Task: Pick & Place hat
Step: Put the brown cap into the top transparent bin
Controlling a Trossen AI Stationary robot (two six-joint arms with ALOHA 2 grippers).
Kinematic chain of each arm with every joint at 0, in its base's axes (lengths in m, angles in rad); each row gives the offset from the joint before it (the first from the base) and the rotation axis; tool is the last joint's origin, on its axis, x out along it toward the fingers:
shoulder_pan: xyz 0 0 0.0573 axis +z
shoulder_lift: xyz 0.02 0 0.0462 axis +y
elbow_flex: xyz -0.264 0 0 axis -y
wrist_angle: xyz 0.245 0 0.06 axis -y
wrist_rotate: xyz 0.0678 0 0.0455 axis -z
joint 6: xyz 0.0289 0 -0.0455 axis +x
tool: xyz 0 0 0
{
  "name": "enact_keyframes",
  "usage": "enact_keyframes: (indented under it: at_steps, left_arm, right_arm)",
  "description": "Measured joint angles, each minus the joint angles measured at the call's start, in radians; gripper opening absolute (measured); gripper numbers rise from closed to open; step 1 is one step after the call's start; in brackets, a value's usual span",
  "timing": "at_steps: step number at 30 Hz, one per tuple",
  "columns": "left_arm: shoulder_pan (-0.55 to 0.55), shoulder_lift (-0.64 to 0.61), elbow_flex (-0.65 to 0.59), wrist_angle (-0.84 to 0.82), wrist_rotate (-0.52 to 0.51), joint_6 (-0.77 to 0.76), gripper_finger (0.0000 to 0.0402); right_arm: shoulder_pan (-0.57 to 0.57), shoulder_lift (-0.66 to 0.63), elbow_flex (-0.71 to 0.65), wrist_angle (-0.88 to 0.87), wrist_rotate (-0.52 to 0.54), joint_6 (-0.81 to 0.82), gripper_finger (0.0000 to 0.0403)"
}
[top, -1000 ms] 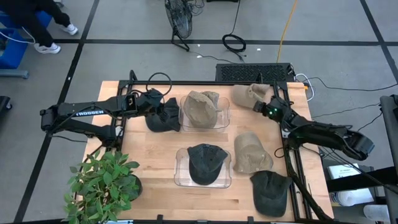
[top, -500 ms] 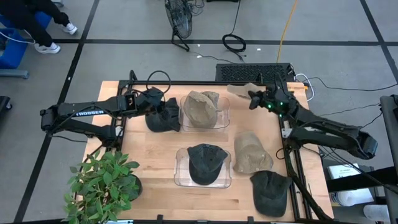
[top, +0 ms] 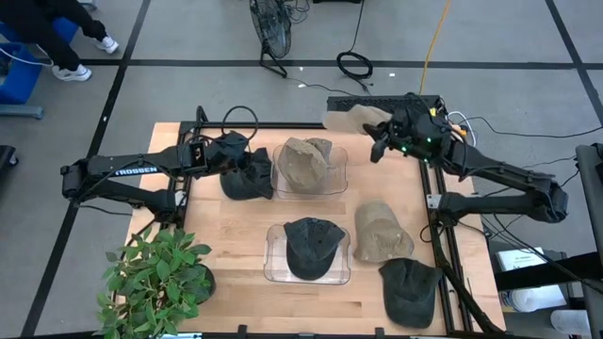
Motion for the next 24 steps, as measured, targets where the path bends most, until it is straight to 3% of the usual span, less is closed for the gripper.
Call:
enact_keyframes:
  at_steps: [7,10,16,21,24]
  left_arm:
    - [0.015,-0.018,0.000,-0.021,0.066,0.016,0.0005]
    - [0.031,-0.047,0.000,-0.032,0.119,0.022,0.0003]
    - [0.035,-0.116,0.000,-0.030,0.112,0.026,0.0003]
    - [0.035,-0.149,0.000,-0.031,0.108,0.026,0.0005]
    - [0.035,-0.149,0.000,-0.032,0.108,0.025,0.0003]
  right_arm:
    - [0.069,0.175,0.200,-0.048,-0.122,-0.125,0.0000]
    - [0.097,0.253,0.294,-0.155,-0.128,-0.191,0.0000]
    - [0.155,0.400,0.490,-0.268,-0.134,-0.300,0.0000]
    - [0.239,0.450,0.537,-0.341,-0.209,-0.432,0.0000]
    - [0.267,0.467,0.537,-0.569,-0.205,-0.499,0.0000]
